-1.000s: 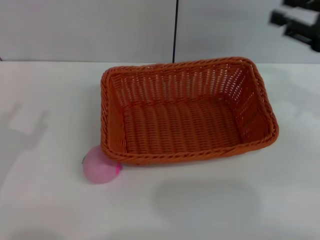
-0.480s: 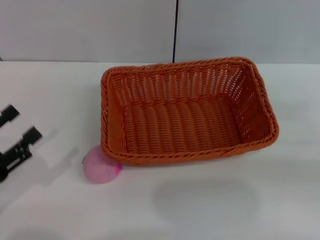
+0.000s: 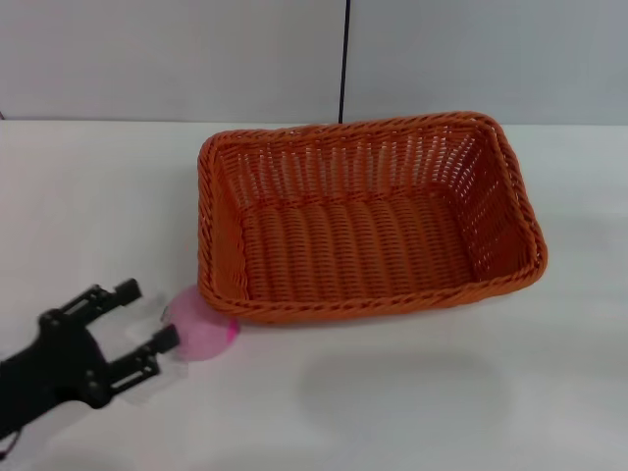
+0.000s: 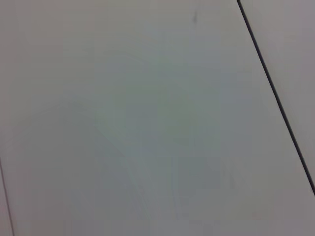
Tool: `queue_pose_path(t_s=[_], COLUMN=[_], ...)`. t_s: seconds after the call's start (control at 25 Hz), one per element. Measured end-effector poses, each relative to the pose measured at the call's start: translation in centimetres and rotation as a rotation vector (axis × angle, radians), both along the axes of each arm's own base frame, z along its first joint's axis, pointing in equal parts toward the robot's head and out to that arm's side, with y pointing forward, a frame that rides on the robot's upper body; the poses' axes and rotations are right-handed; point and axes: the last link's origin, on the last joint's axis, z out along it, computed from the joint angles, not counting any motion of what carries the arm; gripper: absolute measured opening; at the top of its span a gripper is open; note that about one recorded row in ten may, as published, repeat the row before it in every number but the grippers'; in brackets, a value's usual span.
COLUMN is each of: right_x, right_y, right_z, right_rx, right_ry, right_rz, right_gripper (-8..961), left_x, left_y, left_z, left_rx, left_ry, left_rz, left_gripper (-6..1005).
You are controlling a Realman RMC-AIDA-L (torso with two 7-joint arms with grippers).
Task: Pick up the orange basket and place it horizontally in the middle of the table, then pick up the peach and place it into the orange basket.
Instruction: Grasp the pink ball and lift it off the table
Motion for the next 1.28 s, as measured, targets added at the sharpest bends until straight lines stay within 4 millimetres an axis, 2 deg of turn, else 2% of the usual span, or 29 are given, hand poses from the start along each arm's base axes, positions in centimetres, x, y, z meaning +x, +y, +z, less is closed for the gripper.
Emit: queue_pose_path(t_s=[0.12, 0.2, 0.6, 1.2, 1.28], right_x=[0.0, 0.0, 0.1, 0.4, 0.4], right_y=[0.0, 0.0, -0.1, -0.4, -0.4], right_z=[0.0, 0.0, -0.1, 0.0, 0.0], right_rx=[0.000, 0.000, 0.000, 0.008, 0.009], right_ry=[0.001, 0.002, 0.004, 0.008, 0.008], right_rz=[0.000, 0.000, -0.004, -0.016, -0.016], right_gripper=[508, 508, 507, 507, 507], left_x=[0.1, 0.3, 0.7, 0.7, 0.6], left_y=[0.1, 0.3, 1.4, 2.2, 2.2], left_z=[-0.5, -1.7, -3.5, -3.9, -3.8], left_rx=[-0.009, -0.026, -0.035, -0.035, -0.035], left_ry=[0.012, 0.032, 0.081, 0.116, 0.118], left_rz=[0.001, 0.006, 0.013, 0.014, 0.014], left_gripper=[722, 718, 694, 659, 597])
